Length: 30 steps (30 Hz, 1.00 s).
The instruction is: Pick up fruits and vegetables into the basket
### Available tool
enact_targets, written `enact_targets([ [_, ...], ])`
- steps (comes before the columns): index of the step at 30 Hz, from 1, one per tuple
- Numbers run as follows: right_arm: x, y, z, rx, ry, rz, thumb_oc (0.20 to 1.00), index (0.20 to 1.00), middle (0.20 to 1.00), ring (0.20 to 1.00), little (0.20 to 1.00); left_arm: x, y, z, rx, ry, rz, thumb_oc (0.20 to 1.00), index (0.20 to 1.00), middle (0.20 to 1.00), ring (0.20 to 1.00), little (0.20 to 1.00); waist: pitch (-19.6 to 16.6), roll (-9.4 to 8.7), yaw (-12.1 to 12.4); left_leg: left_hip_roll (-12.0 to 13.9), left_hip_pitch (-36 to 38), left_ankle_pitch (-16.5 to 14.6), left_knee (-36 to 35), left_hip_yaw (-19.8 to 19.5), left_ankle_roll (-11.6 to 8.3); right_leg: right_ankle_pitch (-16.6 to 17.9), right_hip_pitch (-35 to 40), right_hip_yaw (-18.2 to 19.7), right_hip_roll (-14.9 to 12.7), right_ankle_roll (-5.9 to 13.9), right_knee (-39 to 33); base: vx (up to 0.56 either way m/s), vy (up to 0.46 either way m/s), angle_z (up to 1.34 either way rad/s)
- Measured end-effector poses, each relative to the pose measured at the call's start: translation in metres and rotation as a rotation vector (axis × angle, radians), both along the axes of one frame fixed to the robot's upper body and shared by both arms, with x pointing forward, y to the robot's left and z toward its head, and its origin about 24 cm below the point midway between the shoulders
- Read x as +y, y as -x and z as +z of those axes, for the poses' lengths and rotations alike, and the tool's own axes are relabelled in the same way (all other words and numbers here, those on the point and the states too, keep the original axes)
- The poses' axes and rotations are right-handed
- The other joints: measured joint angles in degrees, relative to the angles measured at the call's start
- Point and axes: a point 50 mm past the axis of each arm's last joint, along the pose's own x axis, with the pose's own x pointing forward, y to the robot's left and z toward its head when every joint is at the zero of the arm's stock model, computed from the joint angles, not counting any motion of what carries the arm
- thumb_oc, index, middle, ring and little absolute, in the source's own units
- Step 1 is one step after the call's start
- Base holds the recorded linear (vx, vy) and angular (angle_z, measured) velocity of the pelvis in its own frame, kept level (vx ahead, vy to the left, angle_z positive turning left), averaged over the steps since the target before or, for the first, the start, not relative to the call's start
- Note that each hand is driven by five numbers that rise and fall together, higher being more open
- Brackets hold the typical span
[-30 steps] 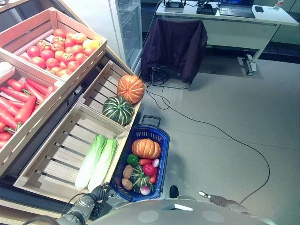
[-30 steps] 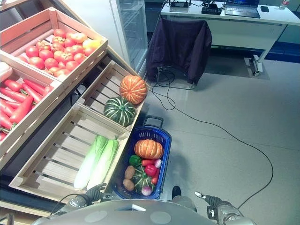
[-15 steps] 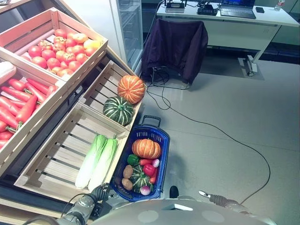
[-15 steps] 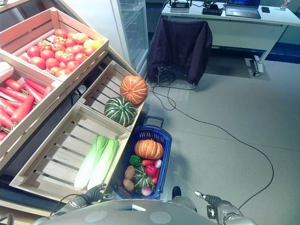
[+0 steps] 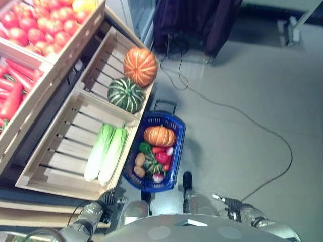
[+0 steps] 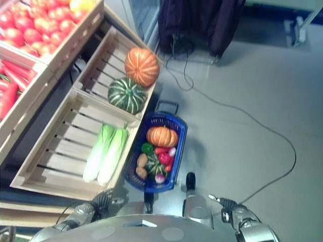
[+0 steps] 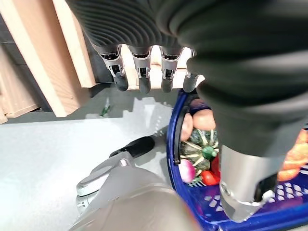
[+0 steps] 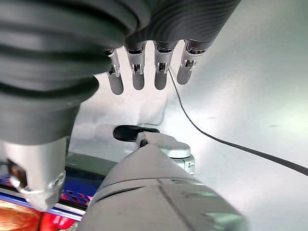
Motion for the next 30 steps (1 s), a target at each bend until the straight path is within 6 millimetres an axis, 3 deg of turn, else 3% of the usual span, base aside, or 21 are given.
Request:
enact_targets([
  [2, 0.000, -0.023, 0.007, -0.065, 0.009, 0.004, 1.000, 1.000, 1.000, 1.000, 1.000, -0.001, -0.018, 0.006, -0.060, -0.001, 0.025, 1.000, 1.000, 1.000, 1.000, 1.000, 2.54, 0.55, -0.10, -0.14, -2.32, 0.12, 0.67, -0.09, 0.01, 0.46, -1.94, -0.02, -0.11, 0.01, 0.02, -0.11, -0.016, 0.02],
  [6, -0.001, -0.050, 0.018, -0.147, 0.004, -0.004, 1.000, 1.000, 1.000, 1.000, 1.000, -0.003, -0.046, 0.017, -0.161, 0.011, 0.054, 1.000, 1.000, 1.000, 1.000, 1.000, 7.14, 0.93, -0.28, 0.05, -4.57, 0.59, 0.72, -0.74, -0.32, 0.79, -3.88, -0.58, 0.06, -0.20, 0.02, -0.06, -0.013, 0.07],
  [12, -0.008, -0.063, 0.026, -0.187, 0.016, -0.013, 1.000, 1.000, 1.000, 1.000, 1.000, -0.008, -0.083, 0.039, -0.361, 0.042, 0.088, 1.000, 1.000, 1.000, 1.000, 1.000, 10.37, 0.77, -0.42, -0.06, -6.36, 0.98, 0.45, -1.41, -0.28, 0.84, -5.51, -1.10, -0.10, -0.26, 0.03, -0.07, 0.025, 0.05],
  [16, -0.006, -0.078, 0.033, -0.237, 0.010, -0.003, 1.000, 1.000, 1.000, 1.000, 1.000, -0.012, -0.114, 0.063, -0.527, 0.077, 0.109, 1.000, 1.000, 1.000, 1.000, 1.000, 12.04, 0.91, -0.18, -0.16, -7.99, 1.10, 0.58, -1.43, -0.25, 1.02, -7.07, -1.19, -0.23, -0.28, 0.06, -0.10, 0.029, 0.01],
  [21, -0.009, -0.103, 0.047, -0.308, 0.014, -0.007, 1.000, 1.000, 1.000, 1.000, 1.000, -0.007, -0.155, 0.104, -0.743, 0.080, 0.138, 1.000, 1.000, 1.000, 1.000, 1.000, 17.18, 1.00, -0.22, -0.17, -10.26, 0.34, 3.80, -1.66, -0.56, 1.28, -7.84, -1.38, -0.26, -0.65, 0.57, -0.08, 0.022, 0.06],
  [30, -0.012, -0.121, 0.060, -0.383, 0.029, -0.033, 1.000, 1.000, 1.000, 1.000, 1.000, -0.001, -0.194, 0.172, -1.107, 0.032, 0.230, 1.000, 1.000, 1.000, 1.000, 1.000, 18.70, 0.96, -0.29, -0.67, -20.65, -1.17, 12.91, -2.59, -0.81, 0.33, -16.87, -0.60, -0.89, -0.58, 7.78, -0.06, -0.019, 0.04],
])
